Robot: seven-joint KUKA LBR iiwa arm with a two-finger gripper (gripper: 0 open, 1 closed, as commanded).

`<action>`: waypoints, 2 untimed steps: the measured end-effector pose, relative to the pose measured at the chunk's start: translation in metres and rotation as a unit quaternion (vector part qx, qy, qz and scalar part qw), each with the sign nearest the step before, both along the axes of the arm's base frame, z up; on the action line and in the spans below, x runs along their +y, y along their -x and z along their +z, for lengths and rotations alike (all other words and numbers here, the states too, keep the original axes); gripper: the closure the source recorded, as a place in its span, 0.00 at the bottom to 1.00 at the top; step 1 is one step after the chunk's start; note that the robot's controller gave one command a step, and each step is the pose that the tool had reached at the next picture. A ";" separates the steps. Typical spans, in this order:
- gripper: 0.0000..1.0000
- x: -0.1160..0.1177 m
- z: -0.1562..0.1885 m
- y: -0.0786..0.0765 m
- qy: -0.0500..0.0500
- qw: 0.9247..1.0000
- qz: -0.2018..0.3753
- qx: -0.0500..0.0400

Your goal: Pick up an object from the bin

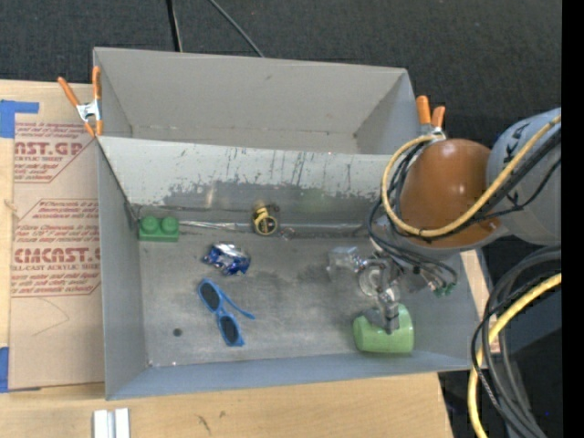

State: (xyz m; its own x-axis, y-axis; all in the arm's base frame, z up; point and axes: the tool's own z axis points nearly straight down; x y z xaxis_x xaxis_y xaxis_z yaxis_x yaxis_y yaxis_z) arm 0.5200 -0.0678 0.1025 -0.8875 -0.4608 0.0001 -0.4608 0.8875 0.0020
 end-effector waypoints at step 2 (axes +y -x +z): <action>0.00 0.003 -0.017 -0.011 0.000 0.935 0.353 -0.012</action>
Offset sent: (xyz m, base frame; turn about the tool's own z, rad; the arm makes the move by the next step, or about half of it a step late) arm -0.0371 -0.0462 -0.0325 -0.2810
